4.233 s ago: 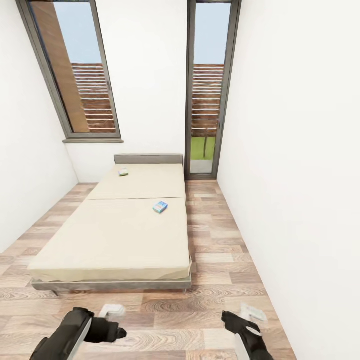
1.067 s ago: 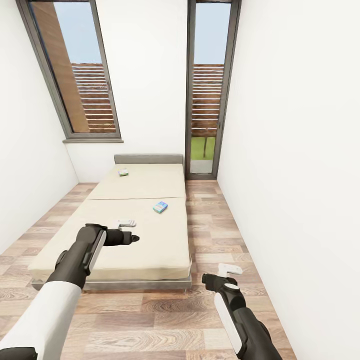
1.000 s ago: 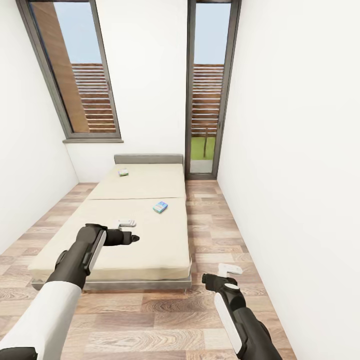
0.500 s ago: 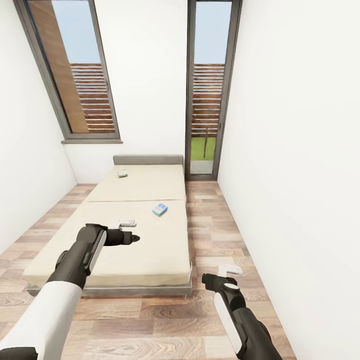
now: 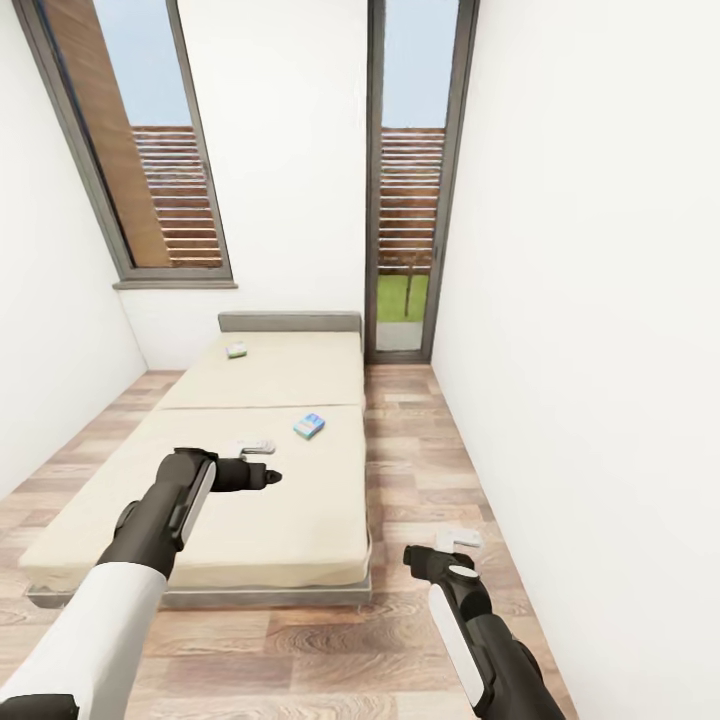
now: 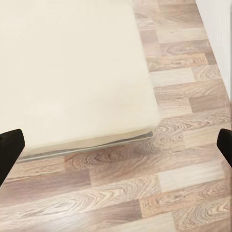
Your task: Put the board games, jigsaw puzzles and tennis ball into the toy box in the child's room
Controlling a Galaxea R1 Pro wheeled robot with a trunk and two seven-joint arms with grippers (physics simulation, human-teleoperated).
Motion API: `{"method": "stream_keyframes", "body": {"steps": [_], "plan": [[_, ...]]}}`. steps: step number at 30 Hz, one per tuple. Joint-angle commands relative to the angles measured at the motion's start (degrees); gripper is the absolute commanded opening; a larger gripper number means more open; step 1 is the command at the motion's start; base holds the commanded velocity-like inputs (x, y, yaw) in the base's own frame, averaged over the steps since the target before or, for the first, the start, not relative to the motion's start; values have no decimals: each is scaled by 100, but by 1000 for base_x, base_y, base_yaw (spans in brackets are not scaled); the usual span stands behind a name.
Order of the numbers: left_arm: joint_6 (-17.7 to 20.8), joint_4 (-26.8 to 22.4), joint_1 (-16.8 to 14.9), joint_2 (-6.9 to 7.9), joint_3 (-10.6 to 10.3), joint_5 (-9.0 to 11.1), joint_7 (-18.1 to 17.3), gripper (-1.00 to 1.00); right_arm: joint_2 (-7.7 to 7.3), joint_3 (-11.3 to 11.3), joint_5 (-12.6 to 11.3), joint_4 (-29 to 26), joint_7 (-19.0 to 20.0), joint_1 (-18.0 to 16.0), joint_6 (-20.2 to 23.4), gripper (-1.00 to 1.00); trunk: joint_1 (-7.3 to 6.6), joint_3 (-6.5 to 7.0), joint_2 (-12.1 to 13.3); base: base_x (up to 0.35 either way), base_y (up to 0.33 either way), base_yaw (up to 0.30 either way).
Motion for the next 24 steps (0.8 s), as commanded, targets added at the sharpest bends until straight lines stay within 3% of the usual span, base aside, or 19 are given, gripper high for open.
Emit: {"method": "stream_keyframes", "body": {"steps": [1, 3, 6, 12, 17, 24], "plan": [[18, -6, -6, -9, 10, -66, -51, 100, 0, 8, -57, -4, -53, -5, 14, 100, 6, -13, -12, 222, -243, 0], [16, -5, -6, -29, 13, -76, -21, 100, 0, 7, -59, 5, -53, -5, 24, 100, 6, -13, -12, 224, -245, 0], [9, -5, -6, -118, 20, -66, 400, 100, 0, 12, -57, 19, -52, -5, 33, 100, 6, -13, -12, 143, -151, 0], [-174, -5, 0, -259, 24, -42, 837, 100, 0, 17, -33, 21, -52, -5, 32, 100, 6, -13, -12, 42, -44, 0], [-255, 2, 2, -366, 29, -42, 944, 100, 0, 22, -14, 22, -52, -5, 33, 100, 6, -13, -12, 43, -8, 0], [-279, 4, 2, -391, 31, -36, 969, 100, 0, 24, -6, 22, -52, -5, 32, 100, 6, -13, -12, 215, -1, 0]]}}
